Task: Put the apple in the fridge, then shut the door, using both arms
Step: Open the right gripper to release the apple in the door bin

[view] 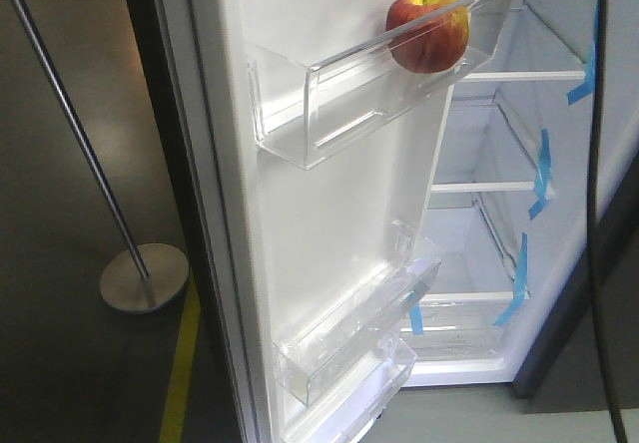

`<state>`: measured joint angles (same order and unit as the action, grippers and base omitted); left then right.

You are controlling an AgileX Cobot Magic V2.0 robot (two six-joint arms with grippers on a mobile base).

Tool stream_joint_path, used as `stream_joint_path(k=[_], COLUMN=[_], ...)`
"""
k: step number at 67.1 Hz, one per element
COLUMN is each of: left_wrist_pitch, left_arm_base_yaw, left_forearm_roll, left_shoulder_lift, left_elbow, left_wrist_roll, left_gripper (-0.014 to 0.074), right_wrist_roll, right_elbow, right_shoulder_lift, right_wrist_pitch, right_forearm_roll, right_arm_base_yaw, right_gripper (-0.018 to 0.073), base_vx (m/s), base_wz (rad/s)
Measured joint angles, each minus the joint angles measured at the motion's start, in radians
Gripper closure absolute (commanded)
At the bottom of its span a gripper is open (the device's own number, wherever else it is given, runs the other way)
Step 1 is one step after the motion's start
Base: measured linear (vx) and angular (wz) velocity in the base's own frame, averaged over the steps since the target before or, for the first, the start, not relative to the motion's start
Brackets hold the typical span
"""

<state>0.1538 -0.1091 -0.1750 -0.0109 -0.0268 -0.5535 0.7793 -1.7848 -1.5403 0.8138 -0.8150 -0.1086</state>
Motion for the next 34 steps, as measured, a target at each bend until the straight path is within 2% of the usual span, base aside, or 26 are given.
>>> stream_joint_path(k=[6,18,29,34], left_wrist_pitch=[0.016,0.097,0.216,0.26], left_arm_base_yaw=[0.0,0.0,0.0,0.0], left_forearm_roll=[0.025,0.039,0.034,0.0], left_shoulder_lift=[0.0,0.0,0.0,0.0], left_elbow=[0.0,0.0,0.0,0.0], left_wrist_roll=[-0.043,-0.189,-0.322,-0.386], left_gripper=[0.0604,0.0604,0.0604,0.0604], right_wrist_roll=[-0.022,-0.06,-0.078,-0.078], right_elbow=[0.0,0.062,0.258,0.377], right_shoulder_lift=[0.056,0.207,0.397,0.507], right_wrist_pitch=[0.033,0.076,0.101,0.092], right_forearm_roll=[0.024,0.07,0.084,0.089], right_arm_base_yaw=[0.002,0.002,0.002,0.002], right_gripper=[0.0578,0.0564,0.0564,0.0564], base_vx=[0.0,0.0,0.0,0.0], base_wz=[0.0,0.0,0.0,0.0])
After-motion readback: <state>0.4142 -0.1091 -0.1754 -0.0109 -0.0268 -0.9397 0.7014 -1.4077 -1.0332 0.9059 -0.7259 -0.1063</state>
